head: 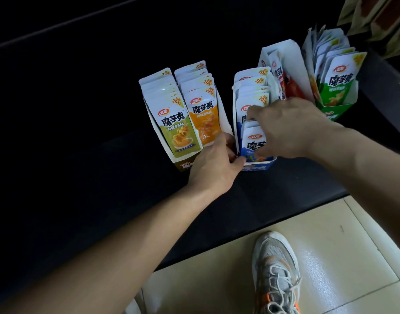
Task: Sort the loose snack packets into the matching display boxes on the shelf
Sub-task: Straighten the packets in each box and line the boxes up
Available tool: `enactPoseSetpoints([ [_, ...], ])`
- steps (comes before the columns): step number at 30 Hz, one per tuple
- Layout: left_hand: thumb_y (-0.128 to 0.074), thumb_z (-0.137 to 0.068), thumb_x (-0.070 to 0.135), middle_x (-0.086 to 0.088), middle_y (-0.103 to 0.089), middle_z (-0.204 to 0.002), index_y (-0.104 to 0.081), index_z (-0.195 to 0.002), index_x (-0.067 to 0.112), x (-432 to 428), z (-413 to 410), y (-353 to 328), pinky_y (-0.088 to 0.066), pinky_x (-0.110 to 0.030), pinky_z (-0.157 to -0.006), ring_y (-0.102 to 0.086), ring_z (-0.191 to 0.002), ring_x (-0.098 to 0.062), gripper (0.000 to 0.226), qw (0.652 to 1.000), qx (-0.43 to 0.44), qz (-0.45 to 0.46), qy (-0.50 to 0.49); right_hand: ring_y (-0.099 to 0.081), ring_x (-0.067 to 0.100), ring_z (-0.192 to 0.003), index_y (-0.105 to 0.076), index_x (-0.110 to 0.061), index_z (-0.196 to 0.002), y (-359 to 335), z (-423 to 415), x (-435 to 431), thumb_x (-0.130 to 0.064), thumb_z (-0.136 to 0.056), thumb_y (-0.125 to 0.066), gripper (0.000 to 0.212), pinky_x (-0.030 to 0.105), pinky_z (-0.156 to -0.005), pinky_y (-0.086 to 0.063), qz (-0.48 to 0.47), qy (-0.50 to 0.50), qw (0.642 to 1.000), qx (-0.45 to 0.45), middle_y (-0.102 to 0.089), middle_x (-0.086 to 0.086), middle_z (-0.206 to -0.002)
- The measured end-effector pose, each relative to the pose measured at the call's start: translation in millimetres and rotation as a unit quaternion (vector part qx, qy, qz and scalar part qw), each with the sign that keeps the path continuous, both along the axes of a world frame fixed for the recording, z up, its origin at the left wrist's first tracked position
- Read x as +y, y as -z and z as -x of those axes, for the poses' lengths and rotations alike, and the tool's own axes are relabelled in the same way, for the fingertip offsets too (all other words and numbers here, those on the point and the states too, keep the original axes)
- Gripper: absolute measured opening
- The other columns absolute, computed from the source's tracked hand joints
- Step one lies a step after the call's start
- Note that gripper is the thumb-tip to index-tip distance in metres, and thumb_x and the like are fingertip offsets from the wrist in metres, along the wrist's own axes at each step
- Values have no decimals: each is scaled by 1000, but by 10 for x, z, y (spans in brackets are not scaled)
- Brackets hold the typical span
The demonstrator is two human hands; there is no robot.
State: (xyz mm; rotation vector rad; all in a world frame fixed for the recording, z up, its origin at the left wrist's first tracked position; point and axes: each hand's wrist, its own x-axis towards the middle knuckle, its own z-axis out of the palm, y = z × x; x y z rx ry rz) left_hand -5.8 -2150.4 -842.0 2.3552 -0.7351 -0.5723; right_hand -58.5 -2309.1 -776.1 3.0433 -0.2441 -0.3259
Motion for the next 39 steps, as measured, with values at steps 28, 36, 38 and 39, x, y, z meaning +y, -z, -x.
enactPoseSetpoints([
  [28,-70,-93,34,9,-67,-94,-44,-126,32,-32,-30,22,-61,-44,-74,-69,-75,-19,42,998,56,8,1,-37,39,-115,-59,-13,-116,240,-54,-42,-36,-59,-90,69,52,-90,-39,71,17,983,-168,-39,18,-131],
  [36,-71,-92,35,10,-67,-98,-44,-126,32,-38,-19,-3,-61,-44,-74,-70,-77,-18,43,998,58,0,0,-31,41,-134,-50,-13,-125,225,-81,-99,-42,-54,-92,87,55,-104,-32,33,13,992,-121,-26,20,-153],
  [38,-71,-92,35,10,-67,-98,-44,-127,31,-42,-21,-5,-61,-43,-75,-70,-77,-17,44,998,55,-1,1,-35,39,-126,-49,-15,-123,202,-88,-91,-42,-51,-93,88,53,-97,-32,33,13,991,-133,-35,18,-147],
  [39,-71,-92,35,10,-67,-99,-44,-128,31,-43,-23,-7,-61,-43,-75,-70,-77,-17,44,999,52,-1,2,-38,38,-120,-49,-15,-122,192,-93,-93,-42,-50,-94,89,52,-94,-33,30,14,989,-141,-39,18,-141],
])
